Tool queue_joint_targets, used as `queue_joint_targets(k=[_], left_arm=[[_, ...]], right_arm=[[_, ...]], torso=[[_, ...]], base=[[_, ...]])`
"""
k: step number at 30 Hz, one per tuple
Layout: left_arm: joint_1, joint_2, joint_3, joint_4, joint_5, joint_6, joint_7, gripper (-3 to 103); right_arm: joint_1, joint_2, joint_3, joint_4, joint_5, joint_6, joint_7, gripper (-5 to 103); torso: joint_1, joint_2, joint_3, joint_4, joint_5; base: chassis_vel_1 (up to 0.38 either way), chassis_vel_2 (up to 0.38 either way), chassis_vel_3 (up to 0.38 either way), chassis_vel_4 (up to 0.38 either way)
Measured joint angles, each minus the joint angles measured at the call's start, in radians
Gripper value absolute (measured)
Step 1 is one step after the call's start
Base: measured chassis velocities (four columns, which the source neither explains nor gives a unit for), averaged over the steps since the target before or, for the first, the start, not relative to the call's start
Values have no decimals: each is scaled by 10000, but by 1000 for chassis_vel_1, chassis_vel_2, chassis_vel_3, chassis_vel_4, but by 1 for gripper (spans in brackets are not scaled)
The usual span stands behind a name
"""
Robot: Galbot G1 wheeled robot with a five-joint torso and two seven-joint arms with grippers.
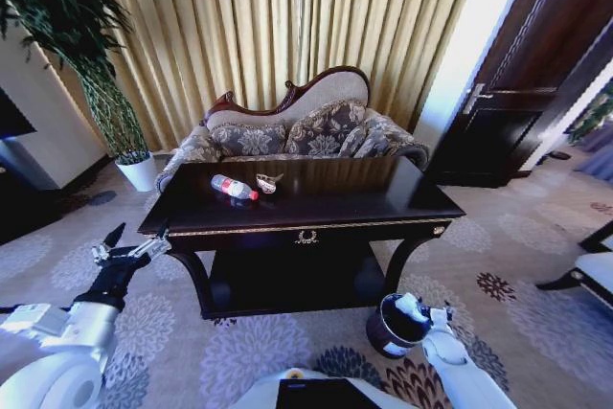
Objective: Move to the front of the table and place the trash on the table into the trash bin.
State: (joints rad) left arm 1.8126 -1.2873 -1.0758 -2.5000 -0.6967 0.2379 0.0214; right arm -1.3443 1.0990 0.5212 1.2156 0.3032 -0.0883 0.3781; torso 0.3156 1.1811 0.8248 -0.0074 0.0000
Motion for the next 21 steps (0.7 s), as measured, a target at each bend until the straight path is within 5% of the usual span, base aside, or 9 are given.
queue_joint_targets(k=[4,21], left_arm=[[-2,1,1,0,1,-4,5,100],[23,-50,16,0,2,-52,44,100]], right_arm=[[-86,-10,89,84,28,3,3,99],[-788,-34,444,1413,672,11,-334,100]], torso=[[0,0,0,0,-1],[0,0,0,-3,1]], base=[[0,0,0,0],[0,0,0,0]])
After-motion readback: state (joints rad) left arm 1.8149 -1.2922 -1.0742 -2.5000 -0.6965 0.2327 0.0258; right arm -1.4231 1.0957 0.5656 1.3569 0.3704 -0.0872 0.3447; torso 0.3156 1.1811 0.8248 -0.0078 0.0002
